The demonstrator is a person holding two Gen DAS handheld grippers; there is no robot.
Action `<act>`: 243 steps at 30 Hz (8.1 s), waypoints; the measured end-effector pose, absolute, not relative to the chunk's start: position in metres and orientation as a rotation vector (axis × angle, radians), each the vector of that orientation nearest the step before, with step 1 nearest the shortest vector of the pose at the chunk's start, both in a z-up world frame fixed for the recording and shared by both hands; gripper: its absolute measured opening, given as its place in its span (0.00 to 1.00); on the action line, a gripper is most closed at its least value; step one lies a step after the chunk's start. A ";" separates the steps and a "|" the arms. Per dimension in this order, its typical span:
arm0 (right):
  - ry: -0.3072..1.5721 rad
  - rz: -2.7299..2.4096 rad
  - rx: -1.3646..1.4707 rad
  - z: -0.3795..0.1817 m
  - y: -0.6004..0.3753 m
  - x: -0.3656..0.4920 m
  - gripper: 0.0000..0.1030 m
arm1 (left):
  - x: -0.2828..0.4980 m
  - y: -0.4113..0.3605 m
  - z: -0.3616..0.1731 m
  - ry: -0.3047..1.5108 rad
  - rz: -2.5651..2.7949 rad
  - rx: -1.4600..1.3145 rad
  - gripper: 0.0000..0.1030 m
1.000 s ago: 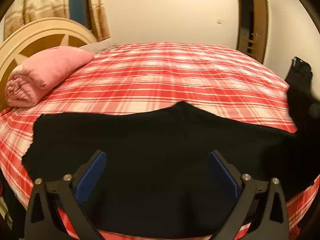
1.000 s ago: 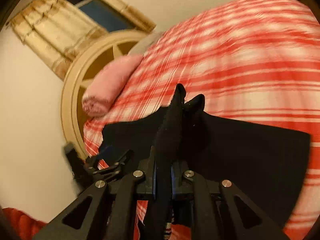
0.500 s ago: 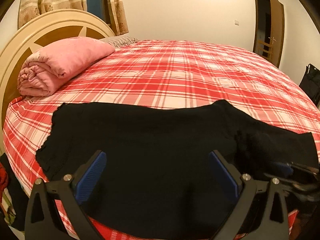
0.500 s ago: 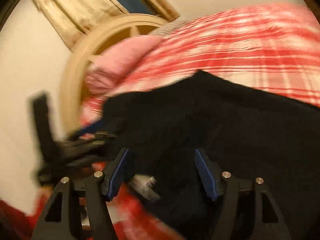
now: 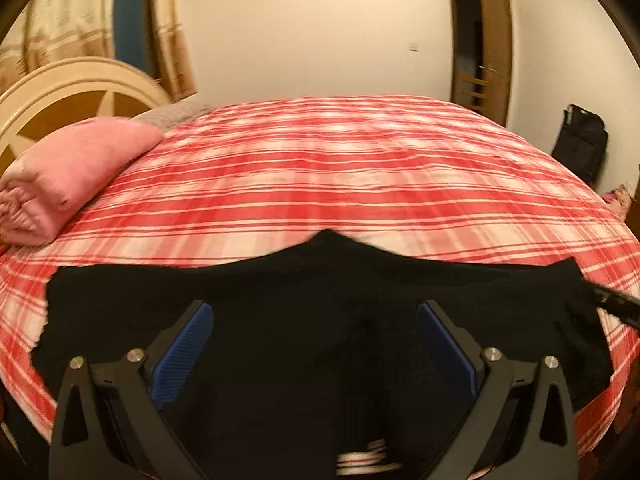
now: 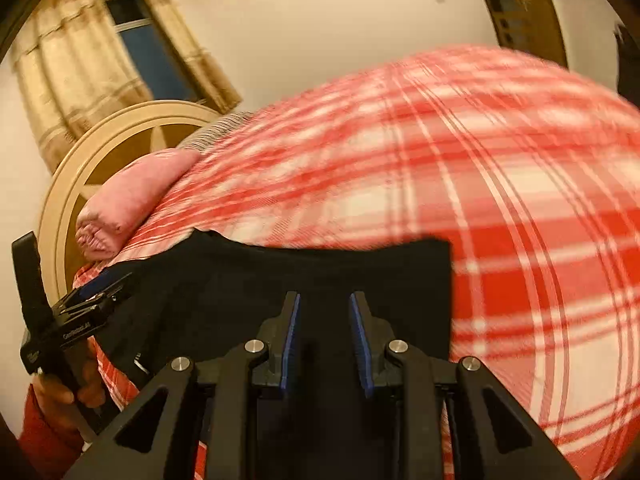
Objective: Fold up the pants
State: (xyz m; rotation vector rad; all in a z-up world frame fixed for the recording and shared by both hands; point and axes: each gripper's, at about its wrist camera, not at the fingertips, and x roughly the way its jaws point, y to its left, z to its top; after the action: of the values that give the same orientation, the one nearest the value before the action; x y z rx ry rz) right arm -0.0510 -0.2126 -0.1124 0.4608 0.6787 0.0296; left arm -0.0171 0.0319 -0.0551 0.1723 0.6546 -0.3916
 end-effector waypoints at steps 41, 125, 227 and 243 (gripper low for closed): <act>0.648 0.247 0.096 -0.094 -0.061 -0.031 0.48 | 0.013 0.288 -0.105 0.779 0.281 -0.404 1.00; 0.695 -0.063 0.380 -0.119 -0.197 -0.082 0.59 | -0.033 0.035 -0.074 0.799 -0.517 0.109 1.00; 0.674 -0.098 0.282 -0.097 -0.217 -0.137 0.46 | -0.012 0.008 -0.109 0.898 -0.435 0.118 1.00; 0.629 -0.123 0.404 -0.088 -0.241 -0.142 0.54 | -0.018 0.014 -0.108 0.901 -0.432 0.122 1.00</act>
State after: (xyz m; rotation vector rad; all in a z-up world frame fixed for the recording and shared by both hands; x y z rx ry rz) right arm -0.1418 -0.2412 -0.0876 0.4043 0.6293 -0.1226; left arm -0.0181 0.0138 -0.1084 0.1221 0.9007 -0.4317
